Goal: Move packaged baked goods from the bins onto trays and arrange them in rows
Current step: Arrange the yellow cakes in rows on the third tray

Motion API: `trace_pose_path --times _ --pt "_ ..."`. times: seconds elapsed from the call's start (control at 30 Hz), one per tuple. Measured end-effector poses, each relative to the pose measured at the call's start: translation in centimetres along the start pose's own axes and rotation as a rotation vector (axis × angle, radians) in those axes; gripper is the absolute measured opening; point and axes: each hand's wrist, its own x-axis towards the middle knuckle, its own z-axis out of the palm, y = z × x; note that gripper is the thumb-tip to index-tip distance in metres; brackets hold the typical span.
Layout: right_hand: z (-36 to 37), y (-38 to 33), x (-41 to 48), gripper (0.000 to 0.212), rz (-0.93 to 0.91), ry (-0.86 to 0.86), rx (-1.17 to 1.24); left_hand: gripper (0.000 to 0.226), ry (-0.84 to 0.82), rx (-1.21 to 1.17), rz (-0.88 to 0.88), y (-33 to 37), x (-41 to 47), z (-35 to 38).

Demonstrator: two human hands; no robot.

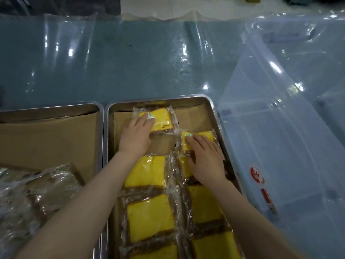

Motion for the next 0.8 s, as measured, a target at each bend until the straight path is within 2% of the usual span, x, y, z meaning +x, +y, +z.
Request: trace_pose_path --times 0.1,0.2,0.3,0.4,0.47,0.53,0.6,0.7,0.8 --pt "-0.9 -0.7 0.9 0.042 0.003 0.028 0.127 0.062 0.024 -0.016 0.04 -0.7 -0.3 -0.3" --pt "-2.5 -1.9 2.5 0.031 -0.024 0.179 0.255 0.047 0.095 -0.083 0.077 -1.5 -1.0 -1.1" --pt "-4.4 -3.0 4.1 0.028 0.042 0.247 0.299 0.03 0.222 -0.298 0.011 -2.1 -1.7 -2.8" --pt "-6.4 -4.1 6.2 0.03 0.062 0.204 0.149 0.02 0.271 -0.53 0.002 -3.1 -1.0 -4.7" --pt "-7.6 -5.3 7.7 0.034 0.016 0.096 -0.046 0.023 0.274 -0.602 0.026 -3.7 -0.4 -5.9" --pt "-8.2 -6.6 9.1 0.03 -0.015 0.002 -0.173 0.024 0.264 -0.648 -0.027 -3.8 0.3 -6.4" --pt "-7.8 -7.1 10.2 0.033 -0.019 -0.068 -0.228 0.021 0.259 -0.642 -0.118 -3.6 0.9 -6.1" --pt "-5.6 -6.2 10.8 0.056 -0.028 -0.072 -0.289 0.024 0.277 -0.499 -0.191 -3.3 0.8 -4.9" --pt "-3.0 -5.0 9.8 0.082 -0.033 0.096 -0.296 0.033 0.263 -0.178 0.021 -3.3 0.0 -3.2"
